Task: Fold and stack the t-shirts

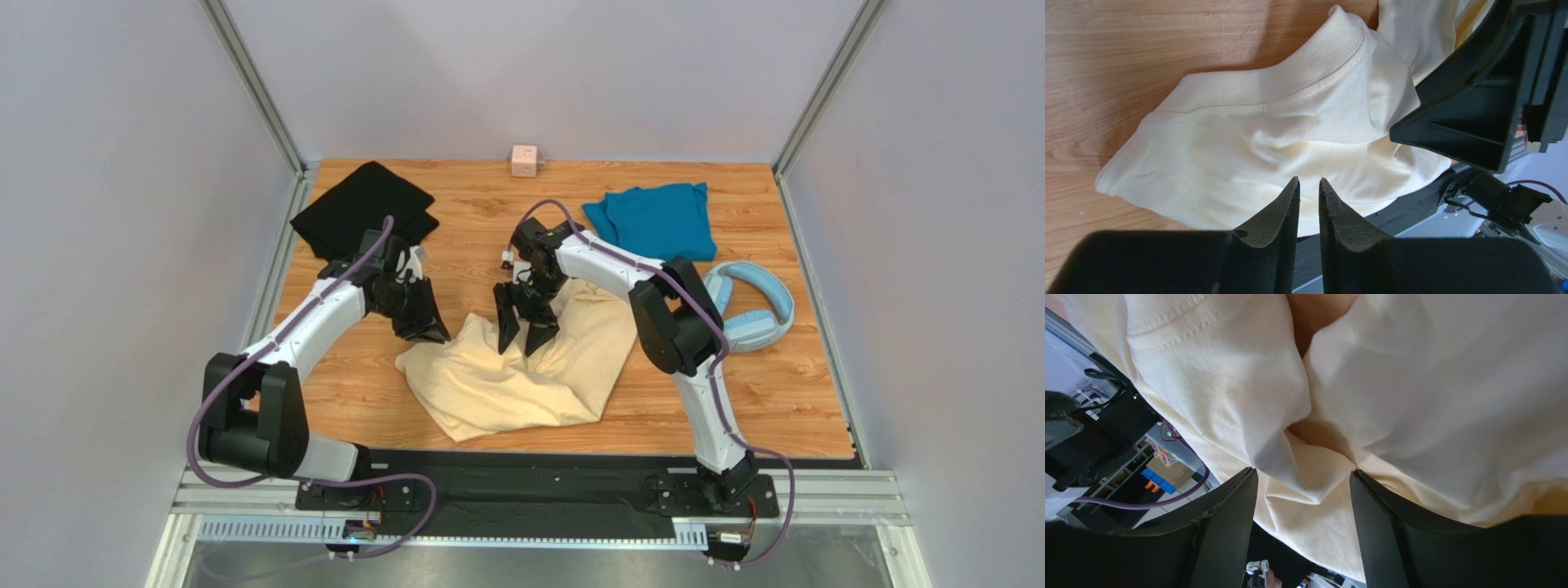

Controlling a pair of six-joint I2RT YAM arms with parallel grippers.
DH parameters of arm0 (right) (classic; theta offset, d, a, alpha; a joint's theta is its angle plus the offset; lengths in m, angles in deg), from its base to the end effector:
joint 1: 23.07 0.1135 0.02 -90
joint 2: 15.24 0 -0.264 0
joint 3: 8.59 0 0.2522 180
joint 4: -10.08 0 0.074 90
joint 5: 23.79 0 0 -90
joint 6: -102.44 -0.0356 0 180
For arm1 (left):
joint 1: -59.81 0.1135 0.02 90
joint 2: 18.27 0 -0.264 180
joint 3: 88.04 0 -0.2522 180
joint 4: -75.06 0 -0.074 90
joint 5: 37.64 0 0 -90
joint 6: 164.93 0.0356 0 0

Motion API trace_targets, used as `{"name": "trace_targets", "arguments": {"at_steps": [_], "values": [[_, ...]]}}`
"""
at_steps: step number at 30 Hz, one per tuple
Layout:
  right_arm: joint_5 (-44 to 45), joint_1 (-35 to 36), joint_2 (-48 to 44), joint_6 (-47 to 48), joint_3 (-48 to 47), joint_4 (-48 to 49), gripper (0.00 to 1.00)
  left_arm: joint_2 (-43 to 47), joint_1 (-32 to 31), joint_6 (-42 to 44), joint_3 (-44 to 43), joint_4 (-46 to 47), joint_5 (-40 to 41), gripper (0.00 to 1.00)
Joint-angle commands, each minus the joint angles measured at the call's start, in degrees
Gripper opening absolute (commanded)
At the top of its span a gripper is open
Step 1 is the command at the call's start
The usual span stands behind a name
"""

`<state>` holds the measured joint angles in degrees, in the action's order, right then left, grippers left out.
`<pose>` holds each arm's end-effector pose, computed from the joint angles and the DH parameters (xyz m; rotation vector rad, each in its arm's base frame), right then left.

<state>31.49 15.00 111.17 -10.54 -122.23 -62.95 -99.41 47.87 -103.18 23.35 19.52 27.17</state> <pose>0.3262 0.2812 0.1672 0.3973 -2.7567 -0.8019 0.2563 -0.0697 0.2211 -0.2803 2.8197 -0.7825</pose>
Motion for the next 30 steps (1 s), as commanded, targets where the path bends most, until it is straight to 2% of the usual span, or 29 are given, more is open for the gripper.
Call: {"name": "trace_targets", "arguments": {"at_steps": [1, 3, 4, 5, 6, 13, 19, 20, 23, 24, 26, 29, 30], "values": [[-1.7, 1.8, 2.4, 1.4, -6.6, -2.3, 0.54, 2.4, -0.2, -0.3, 0.5, 1.3, 0.8, 0.24], [-1.3, 2.4, 2.4, 1.5, -7.8, -3.0, 0.42, 2.1, -0.3, -0.3, 0.8, 1.2, 1.4, 0.24], [-1.1, 2.5, 2.0, 1.2, -8.1, -3.0, 0.18, 2.0, -0.2, -0.3, 0.9, 1.2, 1.6, 0.24], [-0.8, 2.5, 1.5, 0.9, -8.1, -3.0, 0.04, 2.0, -0.2, -0.4, 1.0, 1.3, 1.7, 0.24], [-0.2, 2.5, 0.0, 0.8, -8.1, -3.2, 0.00, 2.0, -0.2, -0.6, 1.1, 1.4, 2.1, 0.24], [1.1, 2.5, -11.7, -1.2, -12.1, -7.8, 0.00, 1.9, 0.1, -2.3, 0.6, -0.9, 9.4, 0.23], [-0.7, 2.5, -15.8, -7.3, -31.0, -11.3, 0.00, 1.0, 1.7, -1.2, -2.1, -2.4, 7.9, 0.23], [-2.4, 2.5, -15.7, -8.6, -36.9, -11.3, 0.00, 0.3, 1.7, -0.8, -2.8, -2.9, 7.8, 0.23], [-9.4, 2.5, -15.6, -14.9, -43.5, -8.3, 0.00, 0.0, 1.7, -0.8, -4.7, -4.0, 7.6, 0.23], [-11.1, 2.5, -16.5, -17.2, -44.4, -4.5, 0.00, 0.1, 1.7, -0.9, -5.0, -4.1, 7.7, 0.23], [-13.3, 2.5, -19.5, -21.6, -43.4, -1.0, 0.00, 0.7, 1.7, -1.4, -5.1, -4.3, 8.1, 0.23], [-11.3, 2.5, -24.8, -19.9, -37.4, 0.2, 0.00, 1.8, 1.7, -1.5, -4.0, -4.2, 8.5, 0.23], [-10.0, 2.5, -26.4, -18.8, -30.0, -0.2, 0.00, 2.0, 1.7, -1.5, -3.7, -4.3, 8.7, 0.23]]}}
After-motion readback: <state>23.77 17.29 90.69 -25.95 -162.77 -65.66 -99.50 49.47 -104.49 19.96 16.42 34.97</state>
